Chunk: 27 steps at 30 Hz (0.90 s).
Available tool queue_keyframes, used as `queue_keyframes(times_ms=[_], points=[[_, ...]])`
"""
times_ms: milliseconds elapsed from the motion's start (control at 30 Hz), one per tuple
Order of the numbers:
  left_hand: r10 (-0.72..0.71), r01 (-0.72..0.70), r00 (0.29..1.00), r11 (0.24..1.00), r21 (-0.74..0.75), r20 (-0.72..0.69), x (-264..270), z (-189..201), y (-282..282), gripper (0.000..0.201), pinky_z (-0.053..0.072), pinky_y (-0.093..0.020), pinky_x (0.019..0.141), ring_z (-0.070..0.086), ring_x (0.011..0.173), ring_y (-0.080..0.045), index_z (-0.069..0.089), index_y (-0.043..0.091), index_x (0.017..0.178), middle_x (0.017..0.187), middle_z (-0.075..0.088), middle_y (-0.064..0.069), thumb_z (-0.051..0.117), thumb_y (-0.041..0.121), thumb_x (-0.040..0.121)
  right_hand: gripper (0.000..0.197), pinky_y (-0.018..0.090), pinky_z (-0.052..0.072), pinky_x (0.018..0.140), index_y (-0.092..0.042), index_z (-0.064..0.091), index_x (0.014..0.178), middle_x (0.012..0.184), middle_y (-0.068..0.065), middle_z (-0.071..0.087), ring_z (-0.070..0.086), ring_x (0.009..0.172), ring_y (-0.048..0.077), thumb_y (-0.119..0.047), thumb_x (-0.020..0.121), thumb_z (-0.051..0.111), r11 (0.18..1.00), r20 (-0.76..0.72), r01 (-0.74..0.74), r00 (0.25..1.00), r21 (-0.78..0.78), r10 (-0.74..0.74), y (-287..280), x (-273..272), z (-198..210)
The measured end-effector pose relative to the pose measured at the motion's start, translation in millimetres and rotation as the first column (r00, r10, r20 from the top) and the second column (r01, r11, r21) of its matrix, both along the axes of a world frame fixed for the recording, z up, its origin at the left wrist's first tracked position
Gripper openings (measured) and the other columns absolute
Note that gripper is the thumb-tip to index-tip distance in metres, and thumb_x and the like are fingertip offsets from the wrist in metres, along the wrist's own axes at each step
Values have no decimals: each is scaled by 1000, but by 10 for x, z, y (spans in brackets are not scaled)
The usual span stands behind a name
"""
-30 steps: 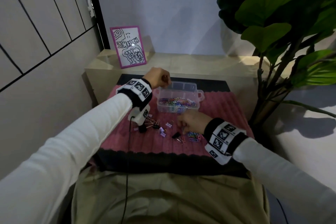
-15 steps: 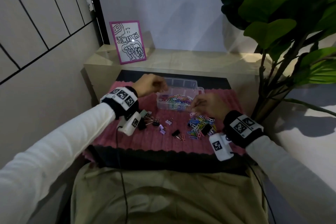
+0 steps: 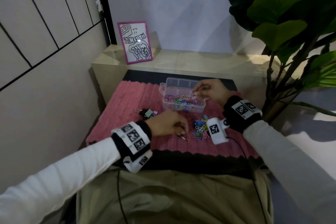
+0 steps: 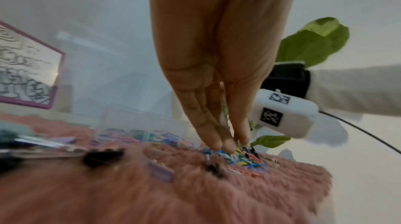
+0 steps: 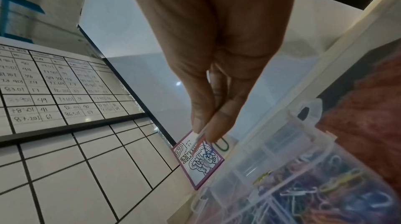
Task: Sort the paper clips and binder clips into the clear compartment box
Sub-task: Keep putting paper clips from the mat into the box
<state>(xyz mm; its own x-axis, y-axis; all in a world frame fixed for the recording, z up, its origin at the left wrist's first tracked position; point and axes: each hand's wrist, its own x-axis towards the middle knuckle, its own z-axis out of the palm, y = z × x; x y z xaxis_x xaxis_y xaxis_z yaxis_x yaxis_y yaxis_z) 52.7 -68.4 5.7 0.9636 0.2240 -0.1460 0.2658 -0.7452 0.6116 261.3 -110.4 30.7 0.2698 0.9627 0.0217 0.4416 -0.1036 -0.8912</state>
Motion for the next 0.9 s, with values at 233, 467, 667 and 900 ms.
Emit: queue_keyframes(times_ms=[233, 467, 667, 900], points=[[47, -54, 998, 968, 244, 35, 447, -124, 40, 33, 47, -39, 94, 59, 107, -27, 58, 5, 116, 120, 61, -13, 48, -2, 85, 11, 28, 58, 77, -2, 68, 81, 86, 18, 70, 68, 79, 25, 7, 78, 63, 996, 131, 91, 988, -24, -87, 151, -151, -17], [14, 95, 965, 913, 398, -261, 597, -70, 7, 56, 44, -42, 99, 45, 124, -32, 33, 6, 138, 144, 36, -14, 46, 0, 85, 21, -1, 40, 63, -6, 72, 90, 94, 7, 71, 61, 83, 9, 5, 83, 56, 997, 431, 65, 902, -50, -37, 56, -163, -43], [31, 149, 938, 862, 485, -344, 649, -60, -104, 57, 45, -42, 91, 44, 123, -35, 27, 3, 140, 148, 26, -15, 47, 5, 86, 18, 13, 38, 66, -5, 63, 103, 97, 6, 64, 57, 87, 14, -6, 85, 58, 954, 624, -36, 749, -298, 223, -49, -104, -47], [93, 84, 932, 884, 459, -351, 653, -12, -299, 58, 35, -45, 104, 24, 133, -37, 23, 5, 142, 147, 26, -15, 45, 6, 88, 31, 35, 46, 89, -19, 56, 124, 112, 12, 63, 59, 104, 29, -25, 95, 46, 929, 851, 93, 443, -358, 283, -10, -225, -103]])
